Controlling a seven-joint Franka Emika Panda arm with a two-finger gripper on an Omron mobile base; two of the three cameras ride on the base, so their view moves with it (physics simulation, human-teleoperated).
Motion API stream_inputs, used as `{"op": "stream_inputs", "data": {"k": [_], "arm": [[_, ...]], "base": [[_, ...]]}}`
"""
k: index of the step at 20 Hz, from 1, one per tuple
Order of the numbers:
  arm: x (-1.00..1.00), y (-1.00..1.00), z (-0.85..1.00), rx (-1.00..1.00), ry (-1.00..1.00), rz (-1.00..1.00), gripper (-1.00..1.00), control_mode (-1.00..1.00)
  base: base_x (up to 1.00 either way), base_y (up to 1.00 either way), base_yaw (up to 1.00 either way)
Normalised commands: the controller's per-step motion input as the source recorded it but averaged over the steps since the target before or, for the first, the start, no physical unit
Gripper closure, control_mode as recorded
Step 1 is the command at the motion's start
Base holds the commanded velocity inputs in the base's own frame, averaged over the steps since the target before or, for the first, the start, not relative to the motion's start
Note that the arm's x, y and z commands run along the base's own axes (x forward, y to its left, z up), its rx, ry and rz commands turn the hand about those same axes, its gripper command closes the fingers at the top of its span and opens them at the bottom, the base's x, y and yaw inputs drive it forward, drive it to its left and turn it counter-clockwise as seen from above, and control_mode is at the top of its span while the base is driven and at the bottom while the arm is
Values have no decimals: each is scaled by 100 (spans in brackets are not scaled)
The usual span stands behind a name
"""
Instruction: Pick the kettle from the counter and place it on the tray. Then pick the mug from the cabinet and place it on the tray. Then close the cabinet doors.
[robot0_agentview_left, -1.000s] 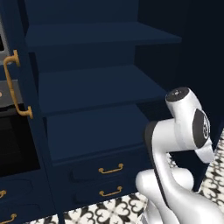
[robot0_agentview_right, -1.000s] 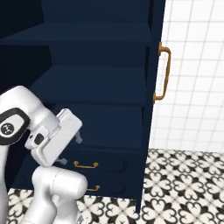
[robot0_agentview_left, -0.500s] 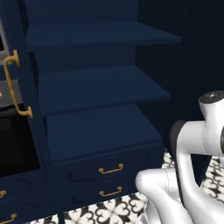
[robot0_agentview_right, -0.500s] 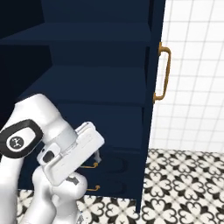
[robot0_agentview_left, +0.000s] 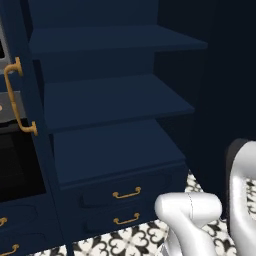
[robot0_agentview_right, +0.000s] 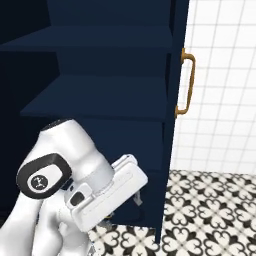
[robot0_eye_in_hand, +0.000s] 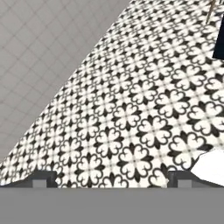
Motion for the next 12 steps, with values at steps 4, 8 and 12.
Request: {"op": "stream_inputs", "data": {"k": [4,8,12], "arm": [[4,-55,1,3,-19,9,-100,-100],[16,-42,1,3,-27,18,-100,-100],[29,-37,15,13,-26,17,-100,-100]], "base": [[0,0,0],[0,0,0],[0,0,0]]}}
